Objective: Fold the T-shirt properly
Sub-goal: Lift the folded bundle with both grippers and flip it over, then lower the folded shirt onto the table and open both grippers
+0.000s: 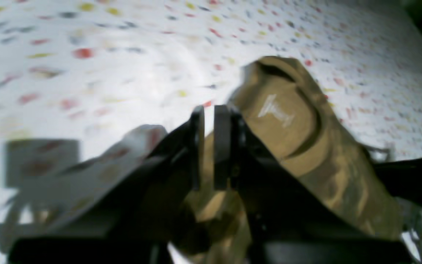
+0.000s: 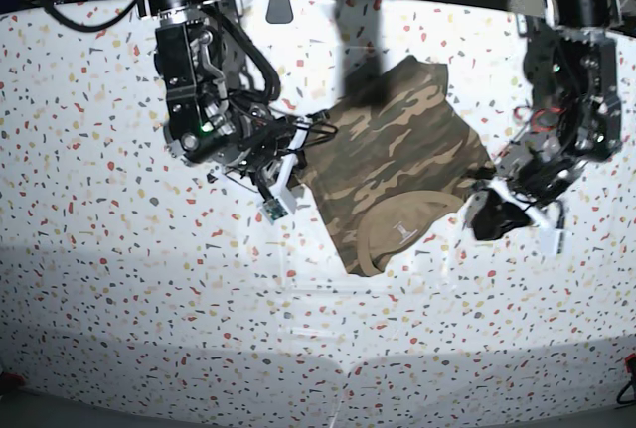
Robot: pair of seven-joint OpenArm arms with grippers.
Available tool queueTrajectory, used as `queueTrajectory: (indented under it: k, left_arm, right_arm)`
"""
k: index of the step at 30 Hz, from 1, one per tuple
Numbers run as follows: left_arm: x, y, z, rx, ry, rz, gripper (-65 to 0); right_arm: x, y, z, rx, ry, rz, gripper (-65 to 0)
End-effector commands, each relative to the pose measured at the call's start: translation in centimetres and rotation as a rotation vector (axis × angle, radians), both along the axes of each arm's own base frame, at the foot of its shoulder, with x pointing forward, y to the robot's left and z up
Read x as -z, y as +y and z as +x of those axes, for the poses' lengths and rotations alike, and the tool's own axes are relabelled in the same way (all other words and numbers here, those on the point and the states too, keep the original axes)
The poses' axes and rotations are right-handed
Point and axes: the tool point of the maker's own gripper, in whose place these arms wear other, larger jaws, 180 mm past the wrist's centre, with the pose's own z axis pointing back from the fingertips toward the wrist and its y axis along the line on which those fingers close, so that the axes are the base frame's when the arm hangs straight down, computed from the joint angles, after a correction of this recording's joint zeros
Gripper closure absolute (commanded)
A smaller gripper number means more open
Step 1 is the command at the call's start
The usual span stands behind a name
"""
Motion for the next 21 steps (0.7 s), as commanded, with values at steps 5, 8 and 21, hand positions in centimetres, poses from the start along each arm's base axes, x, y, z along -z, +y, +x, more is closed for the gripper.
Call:
queueTrajectory:
  k: [5, 8, 21]
  left_arm:
    - [-1.4, -0.7, -3.3, 0.021, -0.026, 0.031, -4.7]
    - [-0.5, -1.3, -6.2, 0.031, 0.0, 0.025, -4.7]
    - [3.2, -2.7, -12.9, -0.06, 0.116, -0.116, -4.7]
  right_arm:
    - [-0.9, 0.1, 0.8, 0.004, -0.028, 0.006, 0.0]
    - [-0.9, 0.2, 0.8, 0.004, -0.028, 0.006, 0.0]
    - [-0.9, 0.4, 0.8, 0.004, -0.025, 0.014, 0.0]
